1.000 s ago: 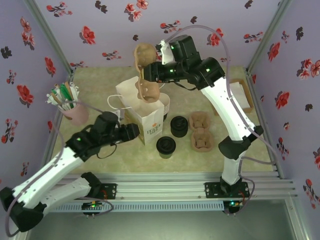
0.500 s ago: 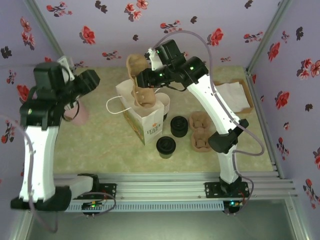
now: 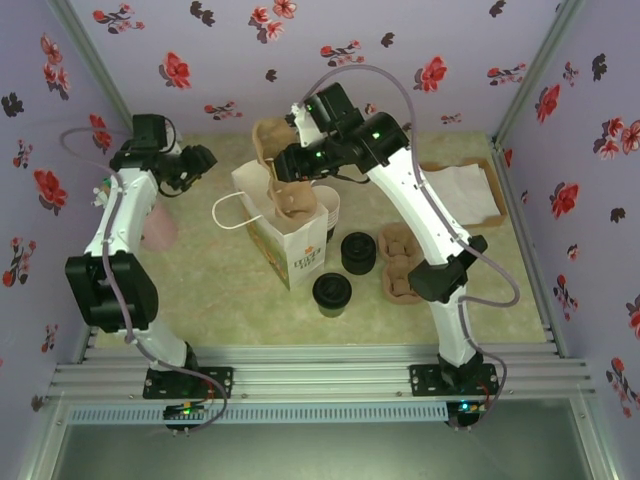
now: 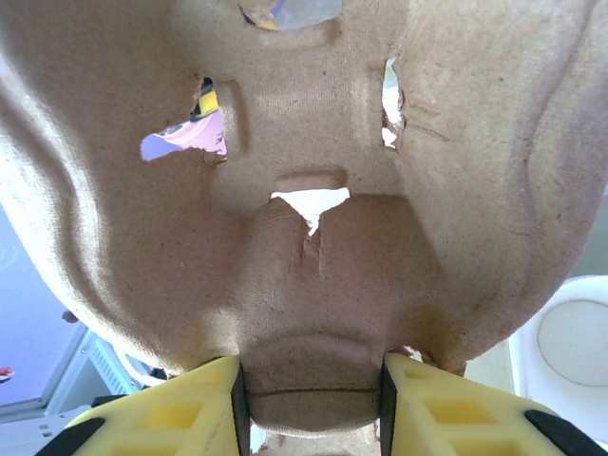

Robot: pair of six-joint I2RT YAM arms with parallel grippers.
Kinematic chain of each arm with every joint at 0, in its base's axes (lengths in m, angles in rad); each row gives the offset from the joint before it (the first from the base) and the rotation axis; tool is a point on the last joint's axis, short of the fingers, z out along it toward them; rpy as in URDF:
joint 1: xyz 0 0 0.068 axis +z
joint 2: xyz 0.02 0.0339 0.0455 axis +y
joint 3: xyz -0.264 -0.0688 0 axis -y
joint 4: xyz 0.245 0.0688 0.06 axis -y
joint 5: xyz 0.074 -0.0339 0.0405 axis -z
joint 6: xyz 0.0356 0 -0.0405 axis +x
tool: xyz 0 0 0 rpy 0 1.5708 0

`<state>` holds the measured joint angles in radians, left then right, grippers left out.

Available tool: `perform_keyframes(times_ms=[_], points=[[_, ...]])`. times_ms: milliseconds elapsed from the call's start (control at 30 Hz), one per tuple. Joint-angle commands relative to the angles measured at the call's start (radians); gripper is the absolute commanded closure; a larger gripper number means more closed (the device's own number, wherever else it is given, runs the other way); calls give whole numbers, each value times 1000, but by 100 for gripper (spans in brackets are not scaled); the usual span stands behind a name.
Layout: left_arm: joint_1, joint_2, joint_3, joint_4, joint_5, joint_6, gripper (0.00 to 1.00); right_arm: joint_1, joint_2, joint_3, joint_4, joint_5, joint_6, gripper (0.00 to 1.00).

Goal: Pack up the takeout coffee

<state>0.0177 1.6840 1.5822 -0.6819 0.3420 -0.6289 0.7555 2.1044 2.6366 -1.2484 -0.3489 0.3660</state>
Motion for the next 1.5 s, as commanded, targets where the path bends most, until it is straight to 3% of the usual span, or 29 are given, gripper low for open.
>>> perform_keyframes(times_ms=[0,600,1467], points=[[-8,60,19,67,52,3,46,8,32,40,-46,25,-36,62],[-114,164,-67,150,94,38,47,43,91,49,-157,84,-41,63],[-149,180,-121,202,115,41,48,85,163,55,-229,149,-48,64]])
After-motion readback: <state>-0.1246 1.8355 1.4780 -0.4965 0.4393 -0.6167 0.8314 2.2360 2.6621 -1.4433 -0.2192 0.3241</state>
